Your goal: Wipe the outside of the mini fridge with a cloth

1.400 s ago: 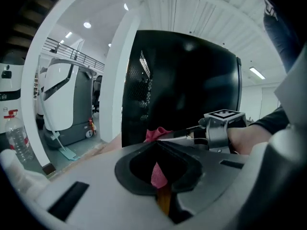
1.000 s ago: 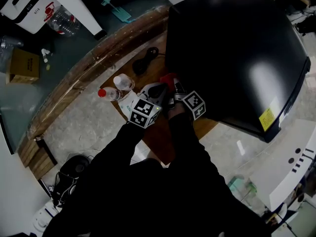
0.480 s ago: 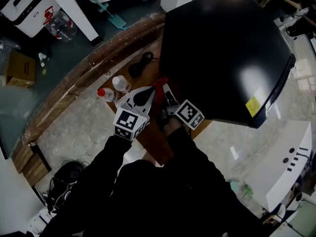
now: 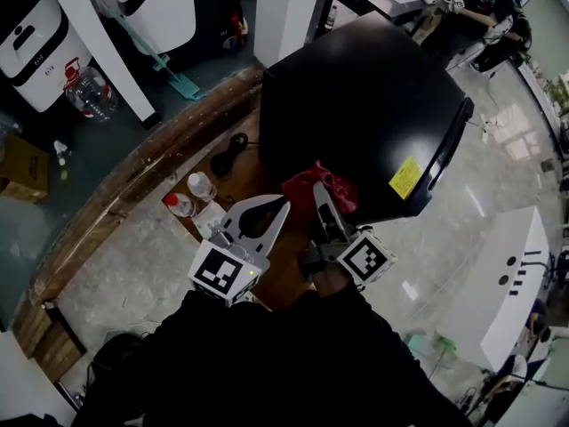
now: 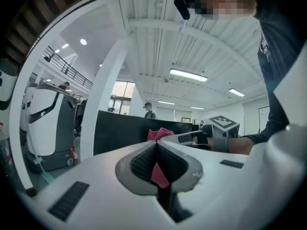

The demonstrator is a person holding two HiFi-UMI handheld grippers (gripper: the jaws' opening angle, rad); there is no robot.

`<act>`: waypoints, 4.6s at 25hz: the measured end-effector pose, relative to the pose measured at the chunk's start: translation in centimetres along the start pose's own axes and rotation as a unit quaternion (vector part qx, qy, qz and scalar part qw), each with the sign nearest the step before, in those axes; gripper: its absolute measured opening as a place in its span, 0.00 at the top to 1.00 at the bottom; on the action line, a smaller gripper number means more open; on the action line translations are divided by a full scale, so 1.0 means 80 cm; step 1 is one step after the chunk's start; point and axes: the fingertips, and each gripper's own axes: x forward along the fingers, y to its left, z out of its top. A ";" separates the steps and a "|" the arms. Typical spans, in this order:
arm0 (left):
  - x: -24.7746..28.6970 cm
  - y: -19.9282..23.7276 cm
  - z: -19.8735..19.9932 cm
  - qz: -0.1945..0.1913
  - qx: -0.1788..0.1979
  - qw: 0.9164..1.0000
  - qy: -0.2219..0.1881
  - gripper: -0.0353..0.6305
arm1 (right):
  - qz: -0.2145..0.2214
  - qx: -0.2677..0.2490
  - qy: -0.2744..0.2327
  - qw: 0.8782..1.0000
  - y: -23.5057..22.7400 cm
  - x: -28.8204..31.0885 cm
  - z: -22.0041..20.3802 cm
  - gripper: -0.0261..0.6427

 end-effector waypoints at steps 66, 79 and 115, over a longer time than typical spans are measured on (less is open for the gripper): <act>0.024 -0.060 -0.234 -0.004 -0.047 0.990 0.135 0.94 | -0.147 0.077 0.161 0.973 -0.322 -0.122 -0.182 0.83; -0.026 -0.227 -0.086 0.016 -0.020 0.999 0.037 0.94 | 0.107 -0.255 0.135 0.951 -0.020 -0.264 -0.003 0.83; -0.051 -0.449 -0.042 0.047 0.019 0.999 0.001 0.94 | 0.175 -0.370 0.150 0.900 0.037 -0.476 0.039 0.83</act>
